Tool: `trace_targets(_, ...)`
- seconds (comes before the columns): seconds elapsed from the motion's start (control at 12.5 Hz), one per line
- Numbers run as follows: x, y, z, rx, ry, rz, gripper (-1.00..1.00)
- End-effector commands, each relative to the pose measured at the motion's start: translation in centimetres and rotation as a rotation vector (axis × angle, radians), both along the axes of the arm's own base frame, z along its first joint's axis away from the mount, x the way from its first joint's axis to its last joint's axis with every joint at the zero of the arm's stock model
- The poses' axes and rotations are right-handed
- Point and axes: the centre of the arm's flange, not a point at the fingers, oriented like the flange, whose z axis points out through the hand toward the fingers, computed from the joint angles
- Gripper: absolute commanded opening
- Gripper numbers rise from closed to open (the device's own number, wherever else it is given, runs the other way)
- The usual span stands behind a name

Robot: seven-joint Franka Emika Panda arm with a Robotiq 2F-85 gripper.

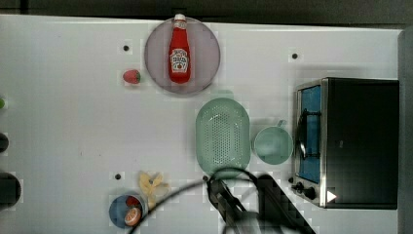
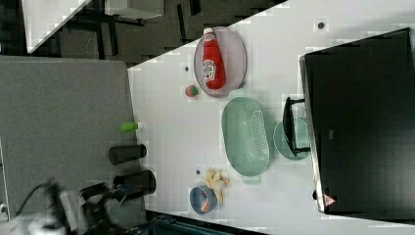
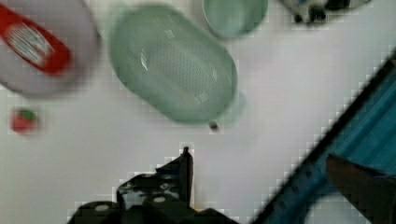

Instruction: Drag strainer right to left.

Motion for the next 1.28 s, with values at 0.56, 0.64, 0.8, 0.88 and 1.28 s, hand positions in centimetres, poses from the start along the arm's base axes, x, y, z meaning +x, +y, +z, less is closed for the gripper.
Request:
trace_targets(0.56,9.5,1.1,-17.7,-0.013,0.063,-0.147,1.0)
trace_targets(0.64,10.4,1.2,-20.2,-0.015,0.082,-0.198,1.0)
trace_targets(0.8,12.1,1.3,-25.1,-0.02,0.105,-0.313,1.0)
trace_targets(0.88,12.8,1.4,-27.5,-0.022,0.112,-0.355,1.0)
trace_targets(1.28,15.2,2.5,-37.8,-0.011,0.051,-0.517,1.0)
